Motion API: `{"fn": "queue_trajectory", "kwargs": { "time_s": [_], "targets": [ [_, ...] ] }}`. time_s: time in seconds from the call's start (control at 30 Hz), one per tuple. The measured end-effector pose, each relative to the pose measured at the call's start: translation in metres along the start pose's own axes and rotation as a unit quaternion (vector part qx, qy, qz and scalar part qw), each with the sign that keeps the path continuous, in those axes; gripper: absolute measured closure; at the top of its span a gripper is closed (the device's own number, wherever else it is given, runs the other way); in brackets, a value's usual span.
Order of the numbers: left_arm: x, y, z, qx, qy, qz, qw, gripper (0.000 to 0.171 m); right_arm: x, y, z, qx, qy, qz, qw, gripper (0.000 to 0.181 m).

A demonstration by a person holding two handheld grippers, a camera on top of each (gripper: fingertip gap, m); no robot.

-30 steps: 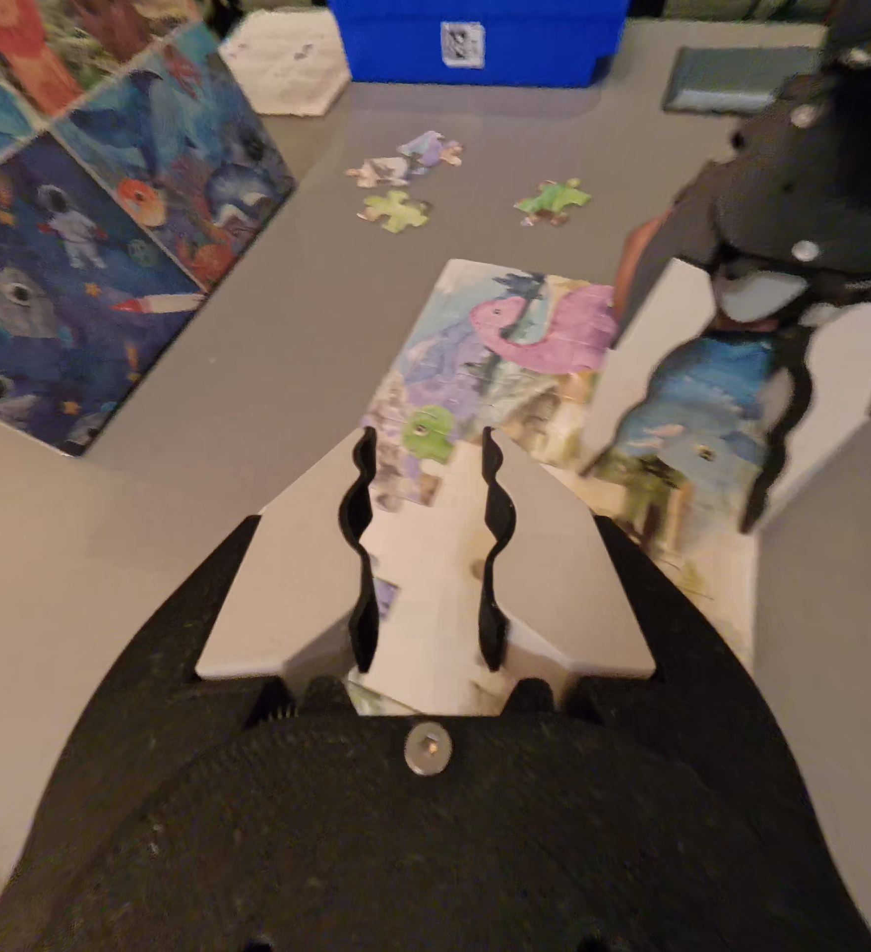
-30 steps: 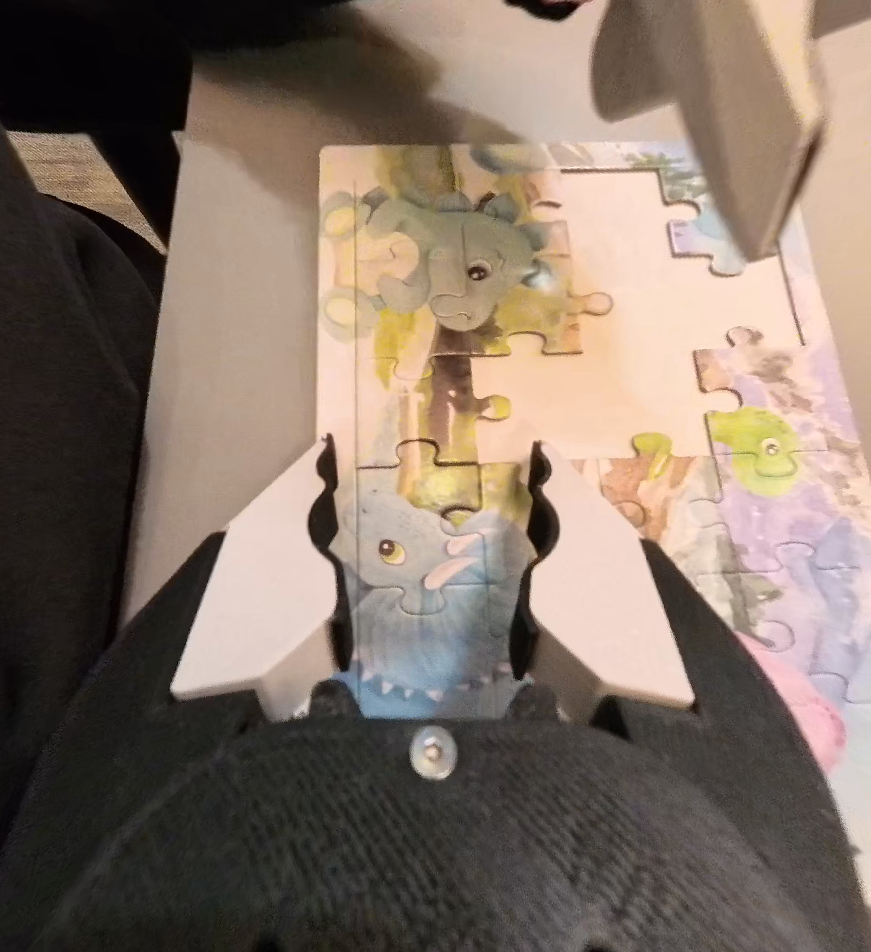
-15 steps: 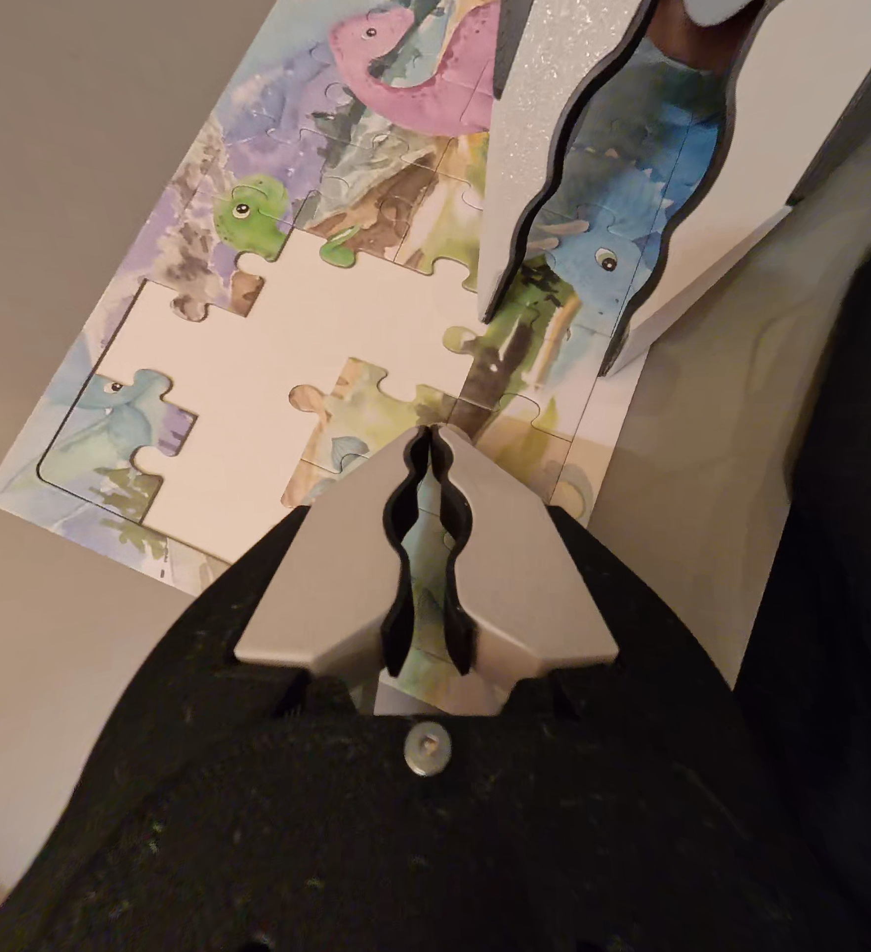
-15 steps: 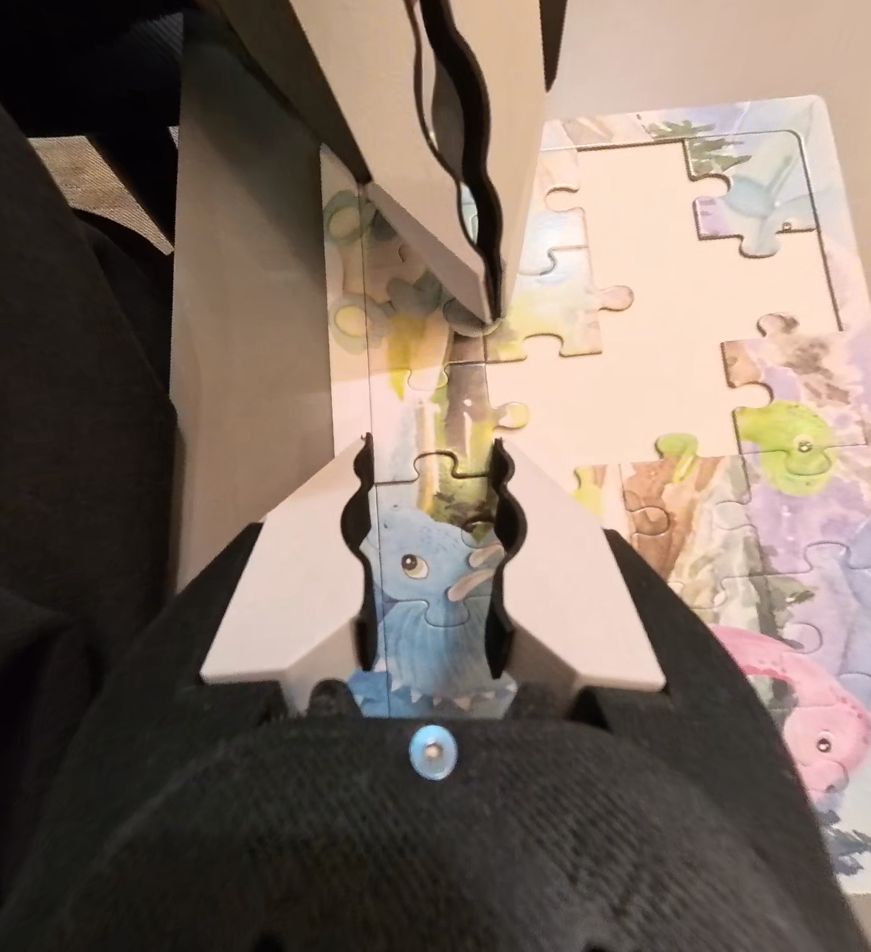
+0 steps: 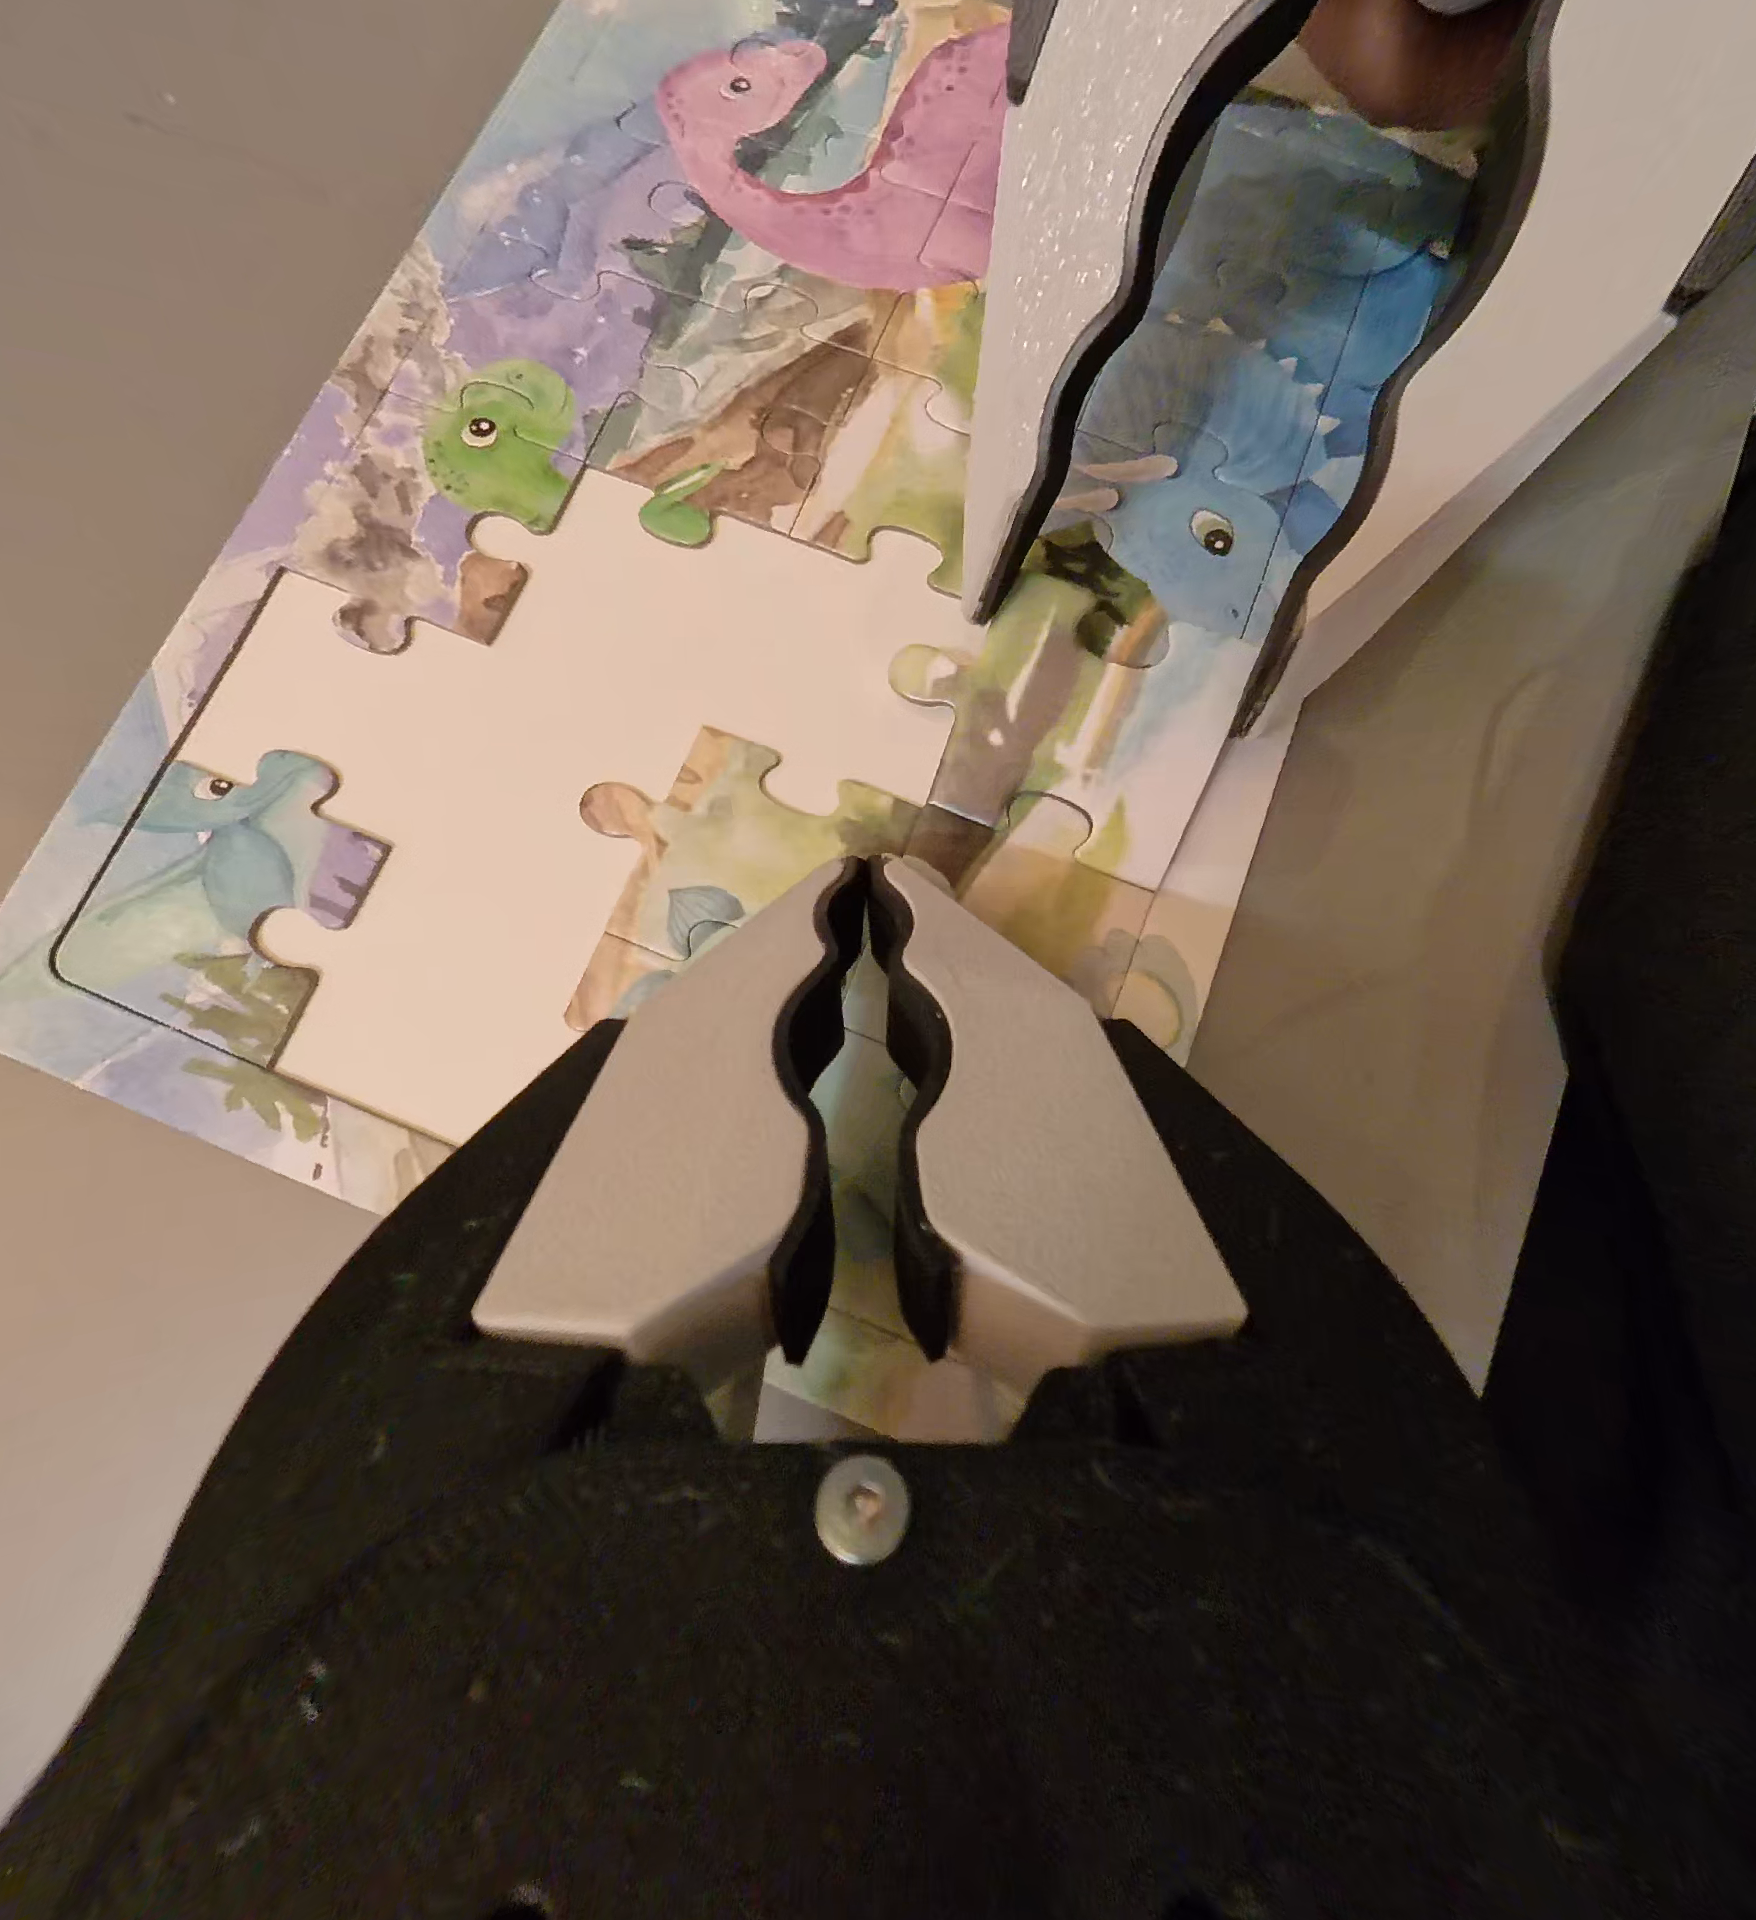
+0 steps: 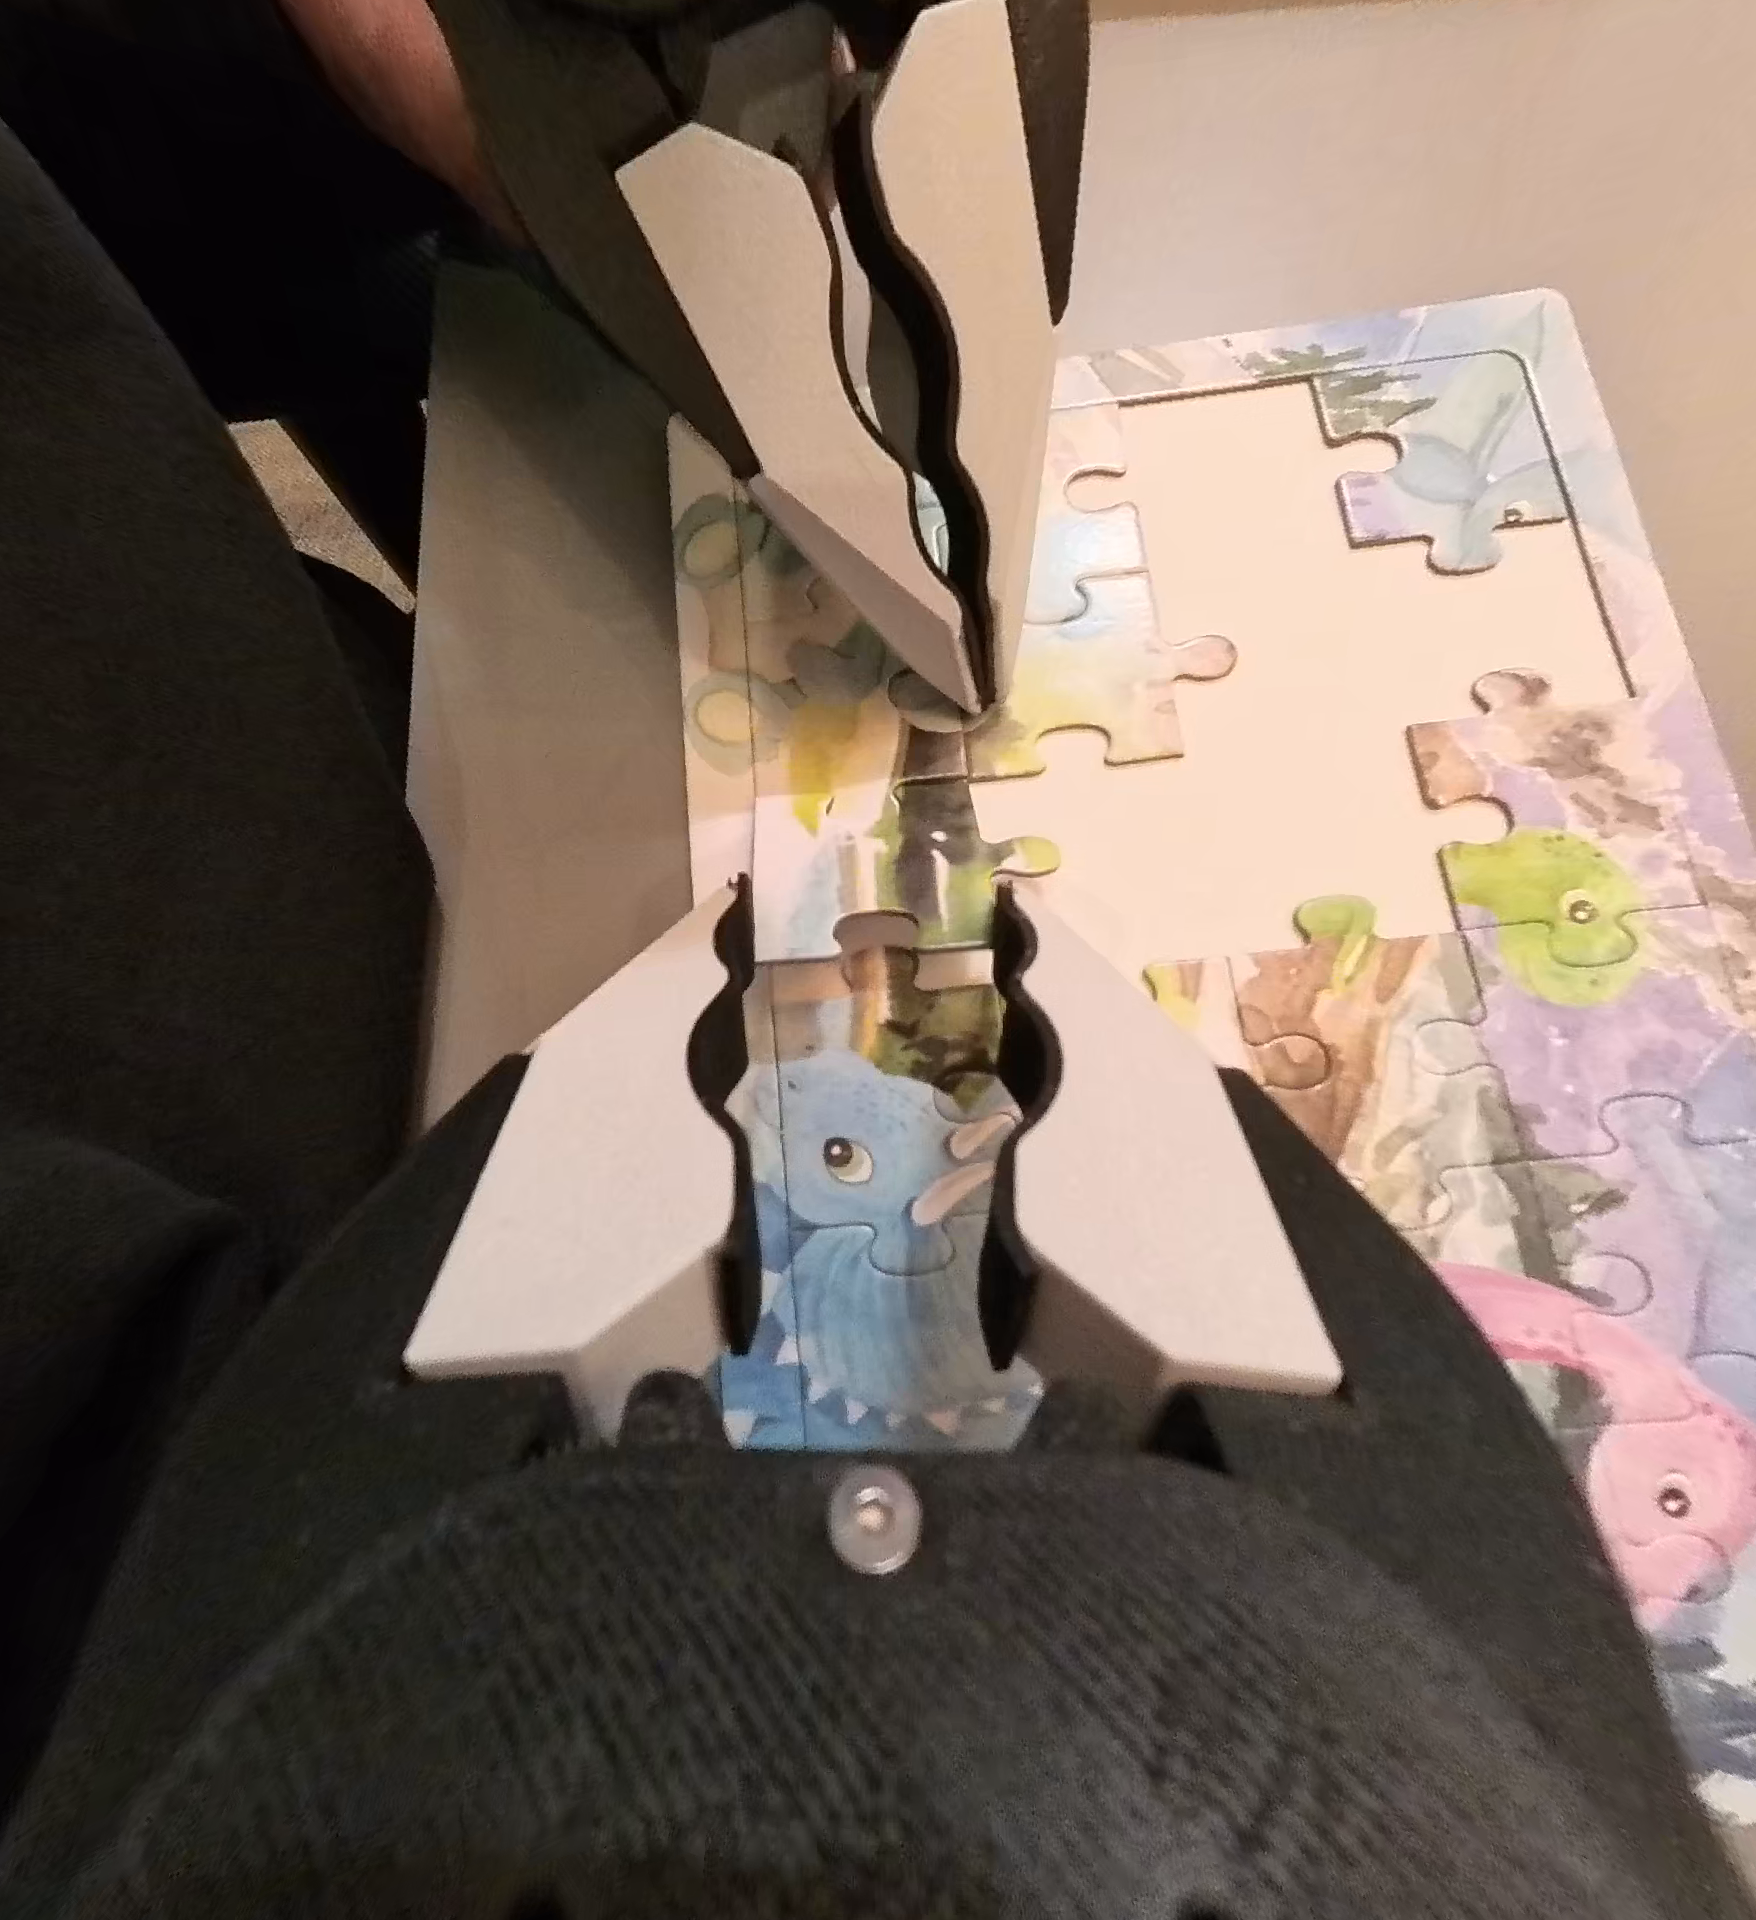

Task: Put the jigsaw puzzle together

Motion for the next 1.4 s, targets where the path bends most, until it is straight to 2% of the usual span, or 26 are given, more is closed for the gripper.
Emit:
{"fn": "queue_trajectory", "kwargs": {
  "time_s": [0.67,0.73,0.83,0.93,1.03,1.07,1.13,1.2,1.27,1.4],
  "targets": [
    [-0.001,0.002,0.000,-0.006,-0.010,0.003,1.000,0.171,0.002,-0.013,0.017,-0.019,-0.050,-0.017,0.998,0.137],
    [0.000,0.003,0.000,0.005,-0.014,0.008,1.000,0.167,0.003,-0.015,0.018,-0.026,-0.061,-0.018,0.998,0.137],
    [0.004,0.007,0.006,0.016,-0.049,0.020,0.998,0.159,0.005,-0.018,0.020,-0.039,-0.081,-0.018,0.996,0.137],
    [0.007,0.013,0.016,-0.010,-0.109,0.073,0.991,0.146,0.010,-0.020,0.025,-0.063,-0.110,-0.010,0.992,0.136],
    [0.006,0.023,0.020,-0.054,-0.181,0.159,0.969,0.115,0.018,-0.021,0.033,-0.096,-0.154,0.008,0.983,0.136],
    [0.007,0.025,0.020,-0.078,-0.209,0.186,0.957,0.102,0.021,-0.020,0.036,-0.107,-0.174,0.015,0.979,0.136],
    [0.010,0.027,0.021,-0.127,-0.267,0.242,0.924,0.092,0.027,-0.015,0.039,-0.126,-0.216,0.034,0.968,0.137],
    [0.013,0.029,0.020,-0.169,-0.309,0.285,0.892,0.092,0.032,-0.009,0.038,-0.142,-0.240,0.057,0.959,0.136],
    [0.016,0.028,0.019,-0.202,-0.331,0.308,0.869,0.100,0.036,-0.005,0.035,-0.155,-0.247,0.072,0.954,0.137],
    [0.019,0.027,0.019,-0.243,-0.364,0.326,0.838,0.128,0.036,-0.002,0.029,-0.173,-0.237,0.085,0.952,0.136]
  ]
}}
Point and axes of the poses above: each gripper's, where its closed fingertips meet, z back along the fingers, x out of its top, y = z × x across the jaws, the point moved 9 cm from there along z, back along the fingers, and after that the axes turned 9 degrees about -z, right-handed, at the moved point
